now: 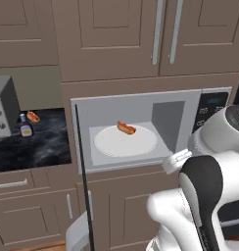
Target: Close the microwave door.
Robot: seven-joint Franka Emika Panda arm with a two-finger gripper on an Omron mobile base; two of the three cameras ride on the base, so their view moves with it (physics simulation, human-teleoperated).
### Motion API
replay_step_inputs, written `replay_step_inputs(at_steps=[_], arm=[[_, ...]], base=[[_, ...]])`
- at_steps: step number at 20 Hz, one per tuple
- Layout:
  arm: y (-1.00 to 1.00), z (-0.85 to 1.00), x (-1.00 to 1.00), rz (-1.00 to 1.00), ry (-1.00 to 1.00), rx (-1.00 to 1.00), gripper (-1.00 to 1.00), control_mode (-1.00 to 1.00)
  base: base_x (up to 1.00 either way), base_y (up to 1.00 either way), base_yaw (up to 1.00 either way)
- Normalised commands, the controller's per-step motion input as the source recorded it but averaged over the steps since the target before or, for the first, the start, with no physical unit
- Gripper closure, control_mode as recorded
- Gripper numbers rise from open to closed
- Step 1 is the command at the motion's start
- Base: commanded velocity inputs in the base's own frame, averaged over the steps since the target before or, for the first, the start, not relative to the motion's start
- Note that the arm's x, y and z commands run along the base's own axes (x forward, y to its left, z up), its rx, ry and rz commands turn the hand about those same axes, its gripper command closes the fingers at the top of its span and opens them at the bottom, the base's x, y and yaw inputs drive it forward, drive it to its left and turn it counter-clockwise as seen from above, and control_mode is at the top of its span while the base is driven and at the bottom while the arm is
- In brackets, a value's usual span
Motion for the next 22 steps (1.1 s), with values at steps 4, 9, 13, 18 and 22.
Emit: replay_step_inputs(at_steps=[4, 9, 13, 18, 22], arm=[[0.0, 0.0, 0.0, 0.0, 0.0, 0.0, -1.0, 1.0], [0.0, 0.0, 0.0, 0.0, 0.0, 0.0, -1.0, 1.0], [0.0, 0.0, 0.0, 0.0, 0.0, 0.0, -1.0, 1.0], [0.0, 0.0, 0.0, 0.0, 0.0, 0.0, -1.0, 1.0], [0.0, 0.0, 0.0, 0.0, 0.0, 0.0, -1.0, 1.0]], base=[[-0.72, 0.0, 0.06], [-0.99, 0.0, 0.09], [-0.79, 0.07, 0.08], [0.28, 0.11, 0.03], [0.04, 0.08, 0.0]])
